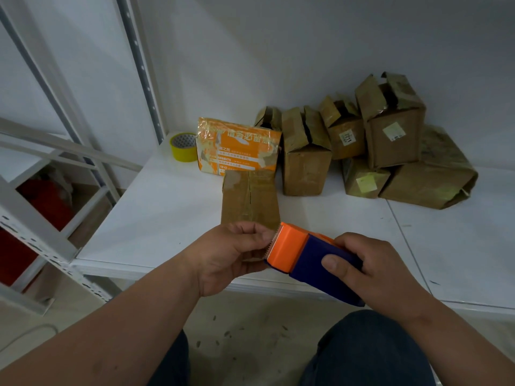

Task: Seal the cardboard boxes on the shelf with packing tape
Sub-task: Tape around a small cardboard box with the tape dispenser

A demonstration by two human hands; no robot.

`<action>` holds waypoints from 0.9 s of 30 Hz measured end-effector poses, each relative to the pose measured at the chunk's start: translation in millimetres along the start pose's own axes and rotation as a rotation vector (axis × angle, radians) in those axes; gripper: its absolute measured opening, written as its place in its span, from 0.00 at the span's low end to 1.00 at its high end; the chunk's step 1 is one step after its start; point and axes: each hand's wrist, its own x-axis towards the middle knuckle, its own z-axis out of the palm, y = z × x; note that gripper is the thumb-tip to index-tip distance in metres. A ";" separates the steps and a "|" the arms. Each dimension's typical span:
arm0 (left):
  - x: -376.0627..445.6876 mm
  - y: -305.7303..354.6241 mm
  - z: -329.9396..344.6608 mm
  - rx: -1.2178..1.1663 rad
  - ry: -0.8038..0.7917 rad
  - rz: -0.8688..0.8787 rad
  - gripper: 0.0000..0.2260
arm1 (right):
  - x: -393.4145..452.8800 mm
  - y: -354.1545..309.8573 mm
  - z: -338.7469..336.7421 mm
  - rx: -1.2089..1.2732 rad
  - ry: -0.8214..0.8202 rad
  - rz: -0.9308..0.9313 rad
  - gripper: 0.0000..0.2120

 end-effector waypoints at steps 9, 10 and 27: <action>4.4 -1.5 5.2 -0.018 0.091 -0.039 0.05 | 1.8 -0.6 0.4 0.043 -0.037 0.022 0.31; 4.9 -2.1 5.2 -0.002 0.113 -0.038 0.06 | 2.5 -0.9 0.8 0.041 -0.043 0.018 0.29; 3.3 2.8 -11.0 0.188 0.206 -0.079 0.03 | 17.0 1.9 2.2 0.008 -0.144 0.002 0.24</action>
